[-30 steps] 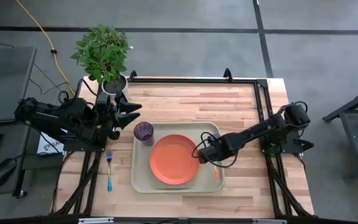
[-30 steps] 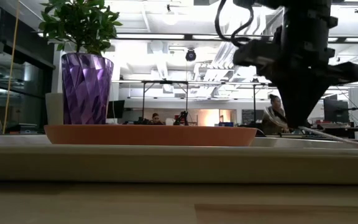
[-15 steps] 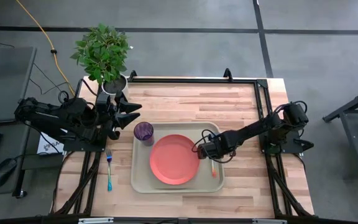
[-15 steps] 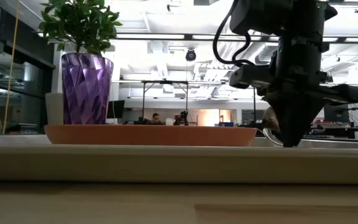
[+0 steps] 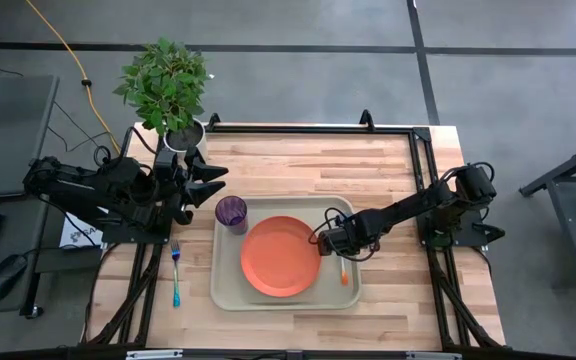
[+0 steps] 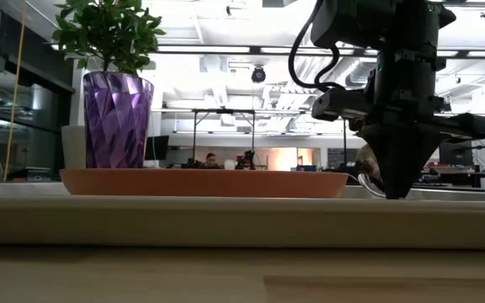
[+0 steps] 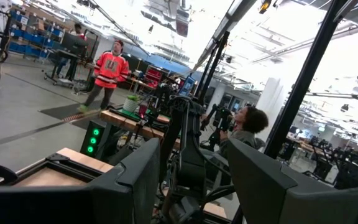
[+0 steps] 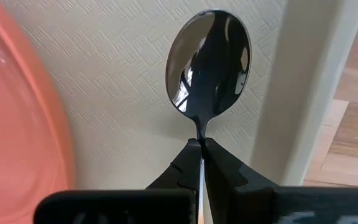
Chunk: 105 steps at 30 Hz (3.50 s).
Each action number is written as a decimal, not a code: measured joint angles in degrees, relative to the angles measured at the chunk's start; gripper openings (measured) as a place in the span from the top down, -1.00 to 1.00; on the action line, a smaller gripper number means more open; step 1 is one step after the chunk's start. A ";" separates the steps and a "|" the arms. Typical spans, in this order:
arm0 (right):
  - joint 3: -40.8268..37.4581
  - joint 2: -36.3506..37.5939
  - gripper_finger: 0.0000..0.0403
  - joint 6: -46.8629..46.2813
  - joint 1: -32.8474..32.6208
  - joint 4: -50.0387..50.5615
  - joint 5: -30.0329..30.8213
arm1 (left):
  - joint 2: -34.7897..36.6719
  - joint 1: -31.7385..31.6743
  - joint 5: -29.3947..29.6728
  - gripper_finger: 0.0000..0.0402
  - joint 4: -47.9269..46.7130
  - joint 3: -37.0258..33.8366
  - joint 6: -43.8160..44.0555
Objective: Pick and place plate/cup/fork/spoon on tray
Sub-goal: Put the spoon to the right side of the orange plate on the gray serving tray, then put the purple fork to the left side of the orange spoon on the gray serving tray
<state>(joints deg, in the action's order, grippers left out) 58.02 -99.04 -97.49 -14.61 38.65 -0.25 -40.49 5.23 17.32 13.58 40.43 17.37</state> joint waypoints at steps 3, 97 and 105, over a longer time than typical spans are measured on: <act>0.00 0.00 1.00 -0.20 0.02 -0.17 -0.99 | 0.00 -0.02 0.00 0.15 0.00 0.00 0.00; -0.09 8.80 0.49 11.69 -0.16 -0.93 -1.36 | 0.00 0.00 -0.02 0.15 -0.11 0.01 0.02; -0.09 27.36 0.49 28.18 -1.93 -4.74 15.14 | 0.00 -0.02 0.00 0.15 -0.22 0.01 0.04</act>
<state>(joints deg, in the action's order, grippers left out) 57.93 -71.69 -69.32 -16.55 33.91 14.89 -40.49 5.21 17.32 13.37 40.45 17.41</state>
